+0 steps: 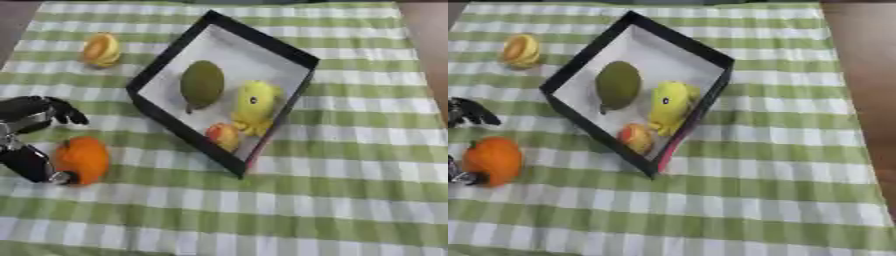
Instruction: Pick up objects on the table and place them in the box.
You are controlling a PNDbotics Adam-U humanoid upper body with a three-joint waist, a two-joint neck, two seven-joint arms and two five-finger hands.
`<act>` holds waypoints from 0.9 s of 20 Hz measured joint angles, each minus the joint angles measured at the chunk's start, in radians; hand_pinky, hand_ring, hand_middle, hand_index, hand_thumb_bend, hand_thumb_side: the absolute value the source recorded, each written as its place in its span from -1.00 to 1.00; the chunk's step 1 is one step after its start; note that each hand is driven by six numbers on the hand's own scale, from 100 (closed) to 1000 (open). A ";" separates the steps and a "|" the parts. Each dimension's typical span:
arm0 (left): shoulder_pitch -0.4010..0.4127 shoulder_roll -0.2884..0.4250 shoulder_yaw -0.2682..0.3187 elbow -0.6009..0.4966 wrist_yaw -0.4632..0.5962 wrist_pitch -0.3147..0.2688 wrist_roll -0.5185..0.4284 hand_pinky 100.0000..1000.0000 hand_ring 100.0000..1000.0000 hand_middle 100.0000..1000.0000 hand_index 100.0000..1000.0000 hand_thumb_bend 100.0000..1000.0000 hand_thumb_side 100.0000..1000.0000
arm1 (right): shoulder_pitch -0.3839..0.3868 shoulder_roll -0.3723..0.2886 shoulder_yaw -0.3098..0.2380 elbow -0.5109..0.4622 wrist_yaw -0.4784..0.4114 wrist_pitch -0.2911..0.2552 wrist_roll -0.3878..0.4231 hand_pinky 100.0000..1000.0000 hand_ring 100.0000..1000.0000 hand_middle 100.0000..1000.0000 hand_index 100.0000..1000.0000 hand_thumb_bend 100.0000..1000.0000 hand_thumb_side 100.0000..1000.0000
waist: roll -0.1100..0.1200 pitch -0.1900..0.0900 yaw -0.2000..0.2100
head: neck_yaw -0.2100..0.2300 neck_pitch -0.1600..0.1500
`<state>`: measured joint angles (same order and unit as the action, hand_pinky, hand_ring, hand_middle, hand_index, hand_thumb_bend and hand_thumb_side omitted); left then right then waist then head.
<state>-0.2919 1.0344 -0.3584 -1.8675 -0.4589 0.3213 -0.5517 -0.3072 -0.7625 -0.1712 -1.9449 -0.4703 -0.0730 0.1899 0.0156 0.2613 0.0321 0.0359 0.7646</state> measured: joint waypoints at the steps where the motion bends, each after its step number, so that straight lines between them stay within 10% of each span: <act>1: -0.001 -0.005 -0.004 0.006 -0.003 -0.004 -0.004 0.61 0.59 0.48 0.63 0.03 -0.79 | 0.000 0.002 0.000 0.000 0.000 0.001 0.001 1.00 0.50 0.21 0.60 -1.00 -0.32 | 0.000 0.000 0.000 | 0.001 0.000; 8: 0.000 -0.015 -0.001 -0.005 0.011 -0.013 -0.013 0.35 0.35 0.17 0.14 -0.50 -1.00 | 0.001 0.005 0.000 0.006 0.000 0.005 0.003 1.00 0.49 0.21 0.60 -1.00 -0.30 | 0.000 0.000 -0.001 | 0.002 0.000; 18: -0.150 0.005 0.088 -0.116 0.085 -0.154 0.047 0.29 0.26 0.05 -0.05 -0.47 -1.00 | 0.007 0.005 -0.001 0.006 -0.002 0.009 -0.001 1.00 0.49 0.21 0.59 -1.00 -0.31 | 0.011 -0.013 0.003 | -0.006 0.000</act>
<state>-0.4419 1.0397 -0.2707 -1.9834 -0.3741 0.1671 -0.5046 -0.2998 -0.7575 -0.1719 -1.9387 -0.4725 -0.0641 0.1892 0.0269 0.2485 0.0349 0.0303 0.7649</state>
